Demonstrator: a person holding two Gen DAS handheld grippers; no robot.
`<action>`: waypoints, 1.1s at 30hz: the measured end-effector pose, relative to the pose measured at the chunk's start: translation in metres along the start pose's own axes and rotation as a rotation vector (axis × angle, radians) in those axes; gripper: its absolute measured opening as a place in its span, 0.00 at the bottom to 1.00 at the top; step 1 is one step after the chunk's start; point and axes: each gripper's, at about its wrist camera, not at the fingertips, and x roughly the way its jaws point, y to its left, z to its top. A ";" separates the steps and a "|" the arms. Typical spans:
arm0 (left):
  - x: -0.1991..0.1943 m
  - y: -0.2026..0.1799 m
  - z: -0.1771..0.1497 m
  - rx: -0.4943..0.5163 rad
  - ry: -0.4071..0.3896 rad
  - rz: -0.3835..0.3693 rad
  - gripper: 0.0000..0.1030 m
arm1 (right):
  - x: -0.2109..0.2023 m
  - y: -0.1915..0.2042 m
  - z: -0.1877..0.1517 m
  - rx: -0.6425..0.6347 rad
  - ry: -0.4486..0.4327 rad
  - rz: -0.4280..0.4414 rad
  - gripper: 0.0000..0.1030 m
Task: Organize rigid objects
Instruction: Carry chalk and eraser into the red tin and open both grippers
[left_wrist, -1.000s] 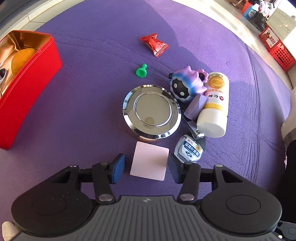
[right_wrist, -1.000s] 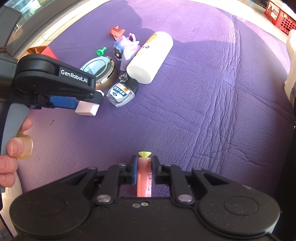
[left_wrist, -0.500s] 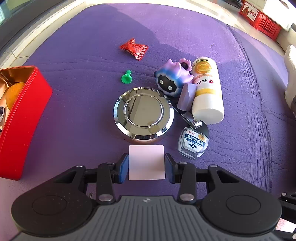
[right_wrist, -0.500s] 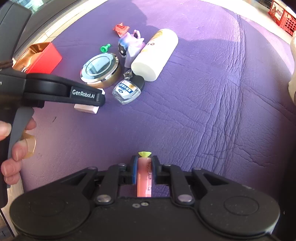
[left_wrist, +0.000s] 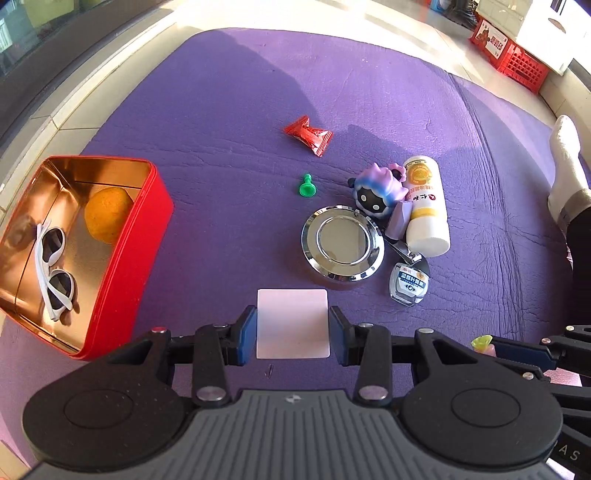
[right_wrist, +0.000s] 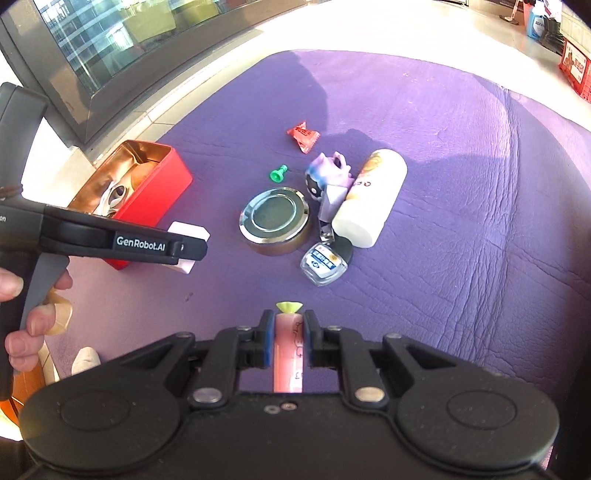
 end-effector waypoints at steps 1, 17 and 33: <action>-0.008 0.004 0.001 0.000 -0.008 0.001 0.39 | -0.004 0.005 0.004 -0.002 -0.003 0.010 0.14; -0.109 0.100 0.026 -0.096 -0.160 0.083 0.39 | -0.025 0.116 0.109 -0.216 -0.123 0.117 0.14; -0.073 0.227 0.034 -0.327 -0.192 0.161 0.39 | 0.061 0.209 0.155 -0.315 -0.086 0.176 0.14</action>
